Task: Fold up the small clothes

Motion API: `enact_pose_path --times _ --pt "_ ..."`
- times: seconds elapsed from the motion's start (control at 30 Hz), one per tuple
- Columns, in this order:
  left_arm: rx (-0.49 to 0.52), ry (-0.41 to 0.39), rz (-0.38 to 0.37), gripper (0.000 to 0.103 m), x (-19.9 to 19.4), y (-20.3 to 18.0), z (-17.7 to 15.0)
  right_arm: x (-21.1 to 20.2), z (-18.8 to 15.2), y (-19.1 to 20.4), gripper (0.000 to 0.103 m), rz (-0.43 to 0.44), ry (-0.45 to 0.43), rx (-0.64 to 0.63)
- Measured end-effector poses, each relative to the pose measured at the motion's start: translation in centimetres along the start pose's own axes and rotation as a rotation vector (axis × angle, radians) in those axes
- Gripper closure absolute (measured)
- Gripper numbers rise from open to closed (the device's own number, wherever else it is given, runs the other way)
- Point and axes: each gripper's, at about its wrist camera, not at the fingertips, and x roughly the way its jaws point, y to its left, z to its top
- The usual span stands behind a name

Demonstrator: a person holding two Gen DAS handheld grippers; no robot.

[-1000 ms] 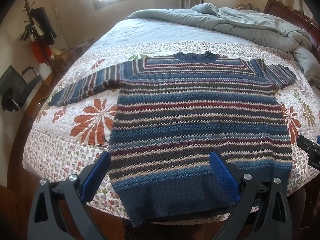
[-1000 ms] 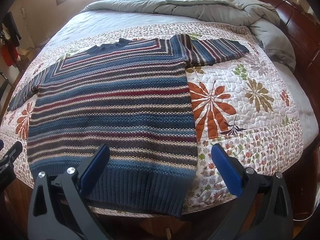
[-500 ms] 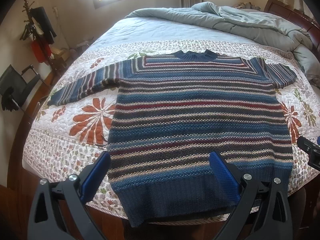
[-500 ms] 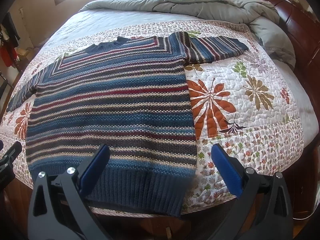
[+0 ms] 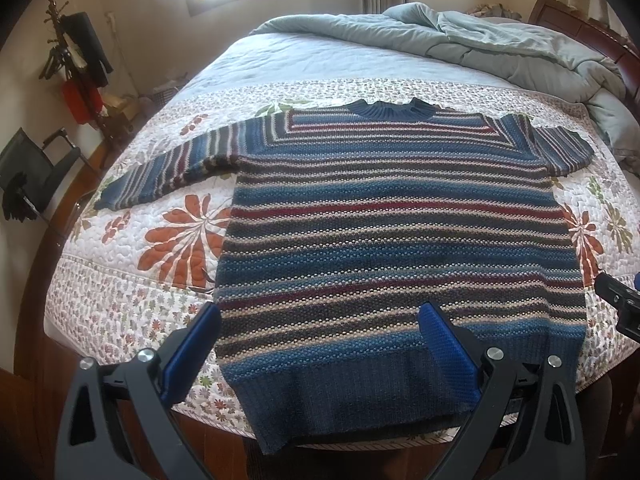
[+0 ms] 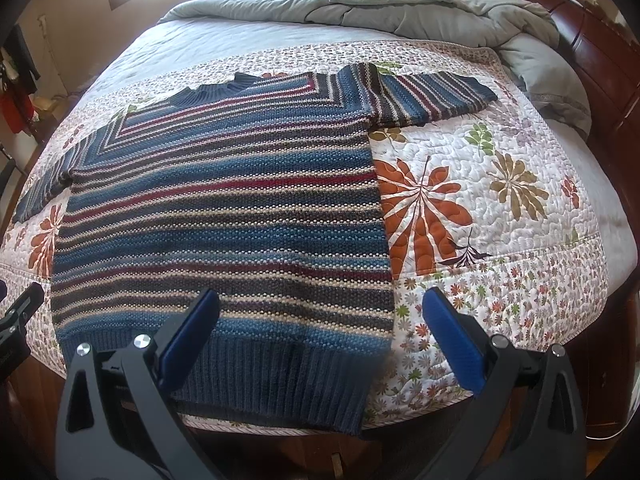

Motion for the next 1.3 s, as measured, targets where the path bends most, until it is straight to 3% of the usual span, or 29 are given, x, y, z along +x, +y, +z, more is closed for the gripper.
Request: enact_pose_path --times 0.57,0.73,0.83,1.03,1.2,1.3 --pt "0.0 0.01 -0.001 0.004 0.6 -0.1 0.2 0.5 0.0 -0.1 0.002 0.002 0.008 -0.003" --pt "-0.004 0.031 -0.003 0.004 1.9 -0.5 1.7 1.4 1.8 -1.1 0.002 0.016 0.01 -0.013" --pt "-0.008 0.019 0.005 0.004 3.1 -1.5 4.3 2.7 4.9 -3.4 0.002 0.043 0.03 -0.001" --pt "-0.013 0.0 -0.013 0.004 7.2 -6.1 11.6 8.6 14.0 -12.6 0.002 -0.103 0.065 0.088" --pt "0.0 0.05 -0.041 0.004 13.2 -13.5 17.6 16.3 21.3 -20.8 0.002 -0.203 0.123 0.158" --pt "0.008 0.106 -0.089 0.004 16.9 -18.5 20.3 20.6 24.2 -24.3 0.002 -0.156 0.187 0.181"
